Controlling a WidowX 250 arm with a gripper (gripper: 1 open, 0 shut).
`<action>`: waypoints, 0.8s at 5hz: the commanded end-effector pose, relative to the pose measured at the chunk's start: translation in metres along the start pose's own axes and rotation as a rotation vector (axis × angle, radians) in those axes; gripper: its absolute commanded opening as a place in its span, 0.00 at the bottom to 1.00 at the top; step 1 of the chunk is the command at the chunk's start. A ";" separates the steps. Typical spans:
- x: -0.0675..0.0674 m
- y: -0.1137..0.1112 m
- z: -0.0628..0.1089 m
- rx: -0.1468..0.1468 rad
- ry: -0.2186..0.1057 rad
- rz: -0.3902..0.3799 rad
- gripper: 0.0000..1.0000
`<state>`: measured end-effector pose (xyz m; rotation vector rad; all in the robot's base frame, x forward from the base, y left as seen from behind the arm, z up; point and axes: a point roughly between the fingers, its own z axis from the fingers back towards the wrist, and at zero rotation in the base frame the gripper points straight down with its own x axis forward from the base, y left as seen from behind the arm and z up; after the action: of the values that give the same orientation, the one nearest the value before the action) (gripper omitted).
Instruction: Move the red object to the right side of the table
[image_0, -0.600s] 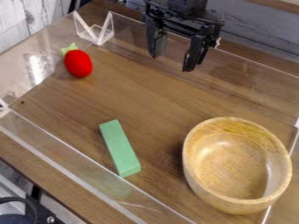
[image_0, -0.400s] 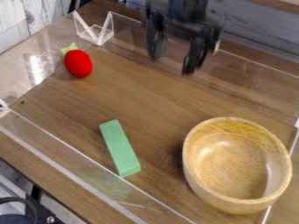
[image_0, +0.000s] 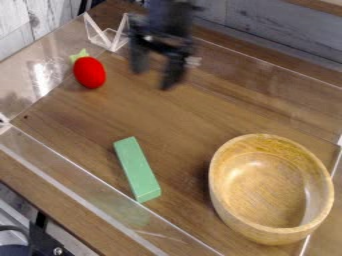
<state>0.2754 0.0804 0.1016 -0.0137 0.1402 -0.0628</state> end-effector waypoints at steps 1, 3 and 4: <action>-0.004 0.041 0.014 0.025 -0.083 -0.037 1.00; -0.003 0.097 0.011 0.005 -0.121 -0.022 1.00; 0.003 0.108 0.007 -0.015 -0.137 -0.001 1.00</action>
<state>0.2795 0.1819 0.0871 -0.0706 0.0607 -0.0660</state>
